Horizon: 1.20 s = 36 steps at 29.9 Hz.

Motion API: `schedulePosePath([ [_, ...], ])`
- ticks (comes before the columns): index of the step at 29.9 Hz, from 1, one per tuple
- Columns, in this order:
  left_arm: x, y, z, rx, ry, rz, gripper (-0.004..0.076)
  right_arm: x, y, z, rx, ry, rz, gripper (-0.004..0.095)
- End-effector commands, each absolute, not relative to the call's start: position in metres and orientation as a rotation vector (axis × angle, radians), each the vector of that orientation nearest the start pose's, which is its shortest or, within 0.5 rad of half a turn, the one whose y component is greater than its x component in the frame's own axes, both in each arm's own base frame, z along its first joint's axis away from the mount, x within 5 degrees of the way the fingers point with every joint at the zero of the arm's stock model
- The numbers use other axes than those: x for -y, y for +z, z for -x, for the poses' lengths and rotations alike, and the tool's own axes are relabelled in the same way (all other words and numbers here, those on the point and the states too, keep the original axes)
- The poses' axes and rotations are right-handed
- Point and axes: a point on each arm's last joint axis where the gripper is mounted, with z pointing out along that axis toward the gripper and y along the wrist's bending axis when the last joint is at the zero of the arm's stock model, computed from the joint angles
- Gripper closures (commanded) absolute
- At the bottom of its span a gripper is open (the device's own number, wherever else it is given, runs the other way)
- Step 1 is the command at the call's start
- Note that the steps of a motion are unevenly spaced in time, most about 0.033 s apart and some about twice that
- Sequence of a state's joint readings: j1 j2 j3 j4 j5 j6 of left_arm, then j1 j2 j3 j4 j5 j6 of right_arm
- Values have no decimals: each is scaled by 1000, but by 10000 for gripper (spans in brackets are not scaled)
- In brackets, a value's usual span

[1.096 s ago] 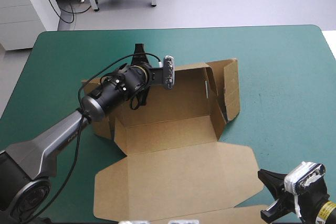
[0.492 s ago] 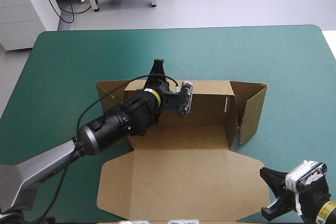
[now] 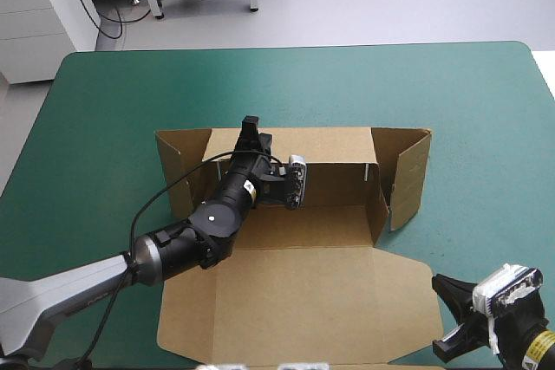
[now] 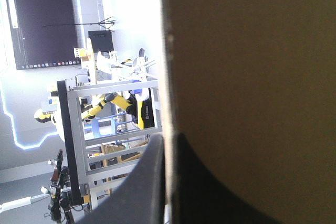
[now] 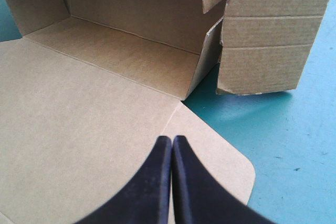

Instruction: Fold the box

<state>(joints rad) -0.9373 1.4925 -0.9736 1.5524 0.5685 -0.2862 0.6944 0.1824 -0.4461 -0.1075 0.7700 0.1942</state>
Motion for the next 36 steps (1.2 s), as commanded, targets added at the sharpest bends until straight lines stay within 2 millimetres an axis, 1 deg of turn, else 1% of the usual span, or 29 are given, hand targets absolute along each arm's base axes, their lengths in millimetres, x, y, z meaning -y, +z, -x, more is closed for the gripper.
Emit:
schedulePosePath([
  [1, 227, 309, -223, -1230, 817, -1514, 731, -22, 296, -37, -1847, 442, 543, 862],
  [2, 229, 309, -221, -1228, 825, -1514, 731, -22, 296, -37, -1845, 444, 553, 820],
  [3, 230, 311, -218, -1225, 818, -1512, 731, -23, 296, -37, -1843, 442, 560, 736],
  [5, 233, 313, -213, -1213, 801, -1513, 731, -23, 296, -37, -1844, 443, 558, 602],
  [7, 235, 316, -206, -1199, 784, -1509, 731, -23, 296, -37, -1842, 444, 558, 437],
  [8, 236, 318, -203, -1193, 781, -1506, 731, -23, 296, -37, -1842, 444, 558, 380],
  [9, 235, 320, -202, -1192, 781, -1500, 731, -23, 296, -37, -1841, 441, 559, 348],
  [15, 231, 327, -200, -1183, 788, -1480, 731, -22, 296, -37, -1843, 439, 549, 344],
  [21, 230, 327, -200, -1187, 795, -1478, 731, -16, 297, -41, -1853, 398, 451, 349],
  [24, 230, 327, -200, -1192, 792, -1478, 731, -13, 304, -42, -1866, 381, 408, 349],
  [26, 230, 327, -200, -1192, 792, -1478, 731, -11, 313, -43, -1875, 373, 382, 349],
  [29, 230, 327, -200, -1194, 791, -1478, 731, -10, 332, -46, -1877, 354, 343, 349],
  [36, 230, 327, -200, -1195, 790, -1478, 731, -11, 386, -59, -1873, 265, 287, 350],
])
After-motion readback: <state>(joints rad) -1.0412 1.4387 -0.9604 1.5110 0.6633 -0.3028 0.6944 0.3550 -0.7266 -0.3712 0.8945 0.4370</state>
